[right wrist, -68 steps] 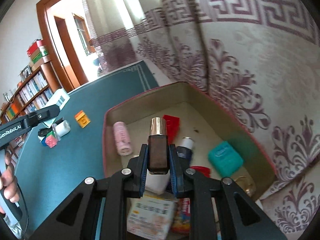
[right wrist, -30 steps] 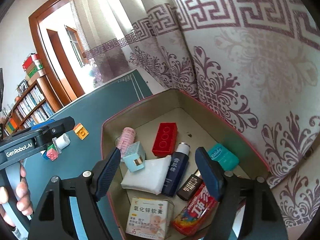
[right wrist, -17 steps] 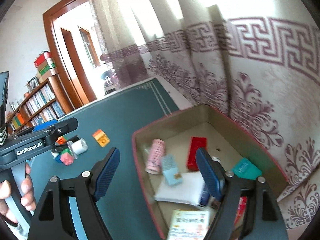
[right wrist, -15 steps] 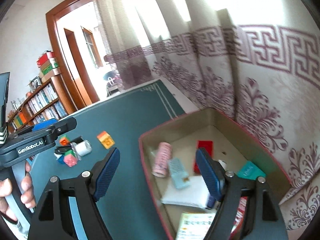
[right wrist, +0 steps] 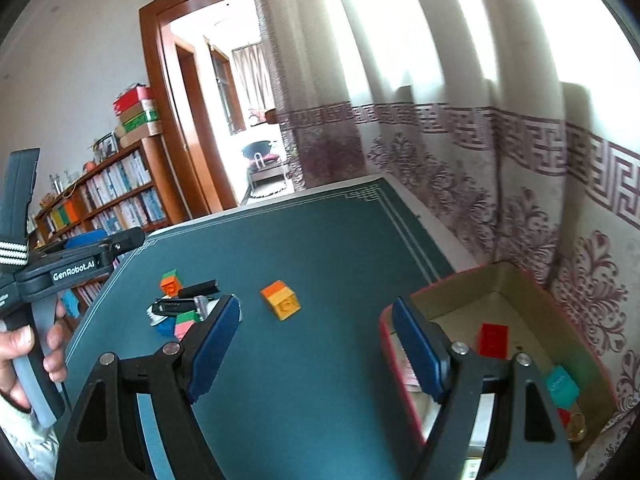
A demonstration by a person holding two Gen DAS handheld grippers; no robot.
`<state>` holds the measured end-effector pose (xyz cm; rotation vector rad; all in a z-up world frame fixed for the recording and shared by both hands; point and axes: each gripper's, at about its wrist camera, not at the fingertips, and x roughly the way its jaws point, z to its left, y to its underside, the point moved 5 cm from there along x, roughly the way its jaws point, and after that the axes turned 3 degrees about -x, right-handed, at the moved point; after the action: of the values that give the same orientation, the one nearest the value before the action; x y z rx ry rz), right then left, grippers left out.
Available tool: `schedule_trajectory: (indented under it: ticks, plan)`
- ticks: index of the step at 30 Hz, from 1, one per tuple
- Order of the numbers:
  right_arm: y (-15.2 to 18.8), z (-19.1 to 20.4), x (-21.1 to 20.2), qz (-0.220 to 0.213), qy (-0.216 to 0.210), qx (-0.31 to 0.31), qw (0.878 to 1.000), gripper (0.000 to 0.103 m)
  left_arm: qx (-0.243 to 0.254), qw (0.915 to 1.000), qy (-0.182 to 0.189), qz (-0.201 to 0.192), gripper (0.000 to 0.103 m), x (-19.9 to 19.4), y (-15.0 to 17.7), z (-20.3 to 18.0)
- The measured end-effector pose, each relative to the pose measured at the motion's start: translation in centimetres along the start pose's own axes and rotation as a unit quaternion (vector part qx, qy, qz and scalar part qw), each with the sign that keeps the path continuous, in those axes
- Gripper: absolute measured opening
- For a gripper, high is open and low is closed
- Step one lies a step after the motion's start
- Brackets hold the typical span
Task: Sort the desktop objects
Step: 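Move both grippers away from the box back toward the table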
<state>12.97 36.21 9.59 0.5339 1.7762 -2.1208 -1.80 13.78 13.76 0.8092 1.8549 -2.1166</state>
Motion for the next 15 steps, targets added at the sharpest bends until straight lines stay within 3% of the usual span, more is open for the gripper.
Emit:
schedule_trajectory:
  ticks: [6, 15]
  plan:
    - [-0.7, 1.8, 1.2, 0.002, -0.005, -0.01, 1.0, 0.082, -0.008, 0.9998, -0.018, -0.004, 0.082, 1.1, -1.1, 3.3]
    - [-0.5, 3.6, 3.6, 0.023, -0.01, -0.017, 1.0, 0.083, -0.091, 0.9948, -0.031, 0.035, 0.082, 5.4, 0.2, 9.1]
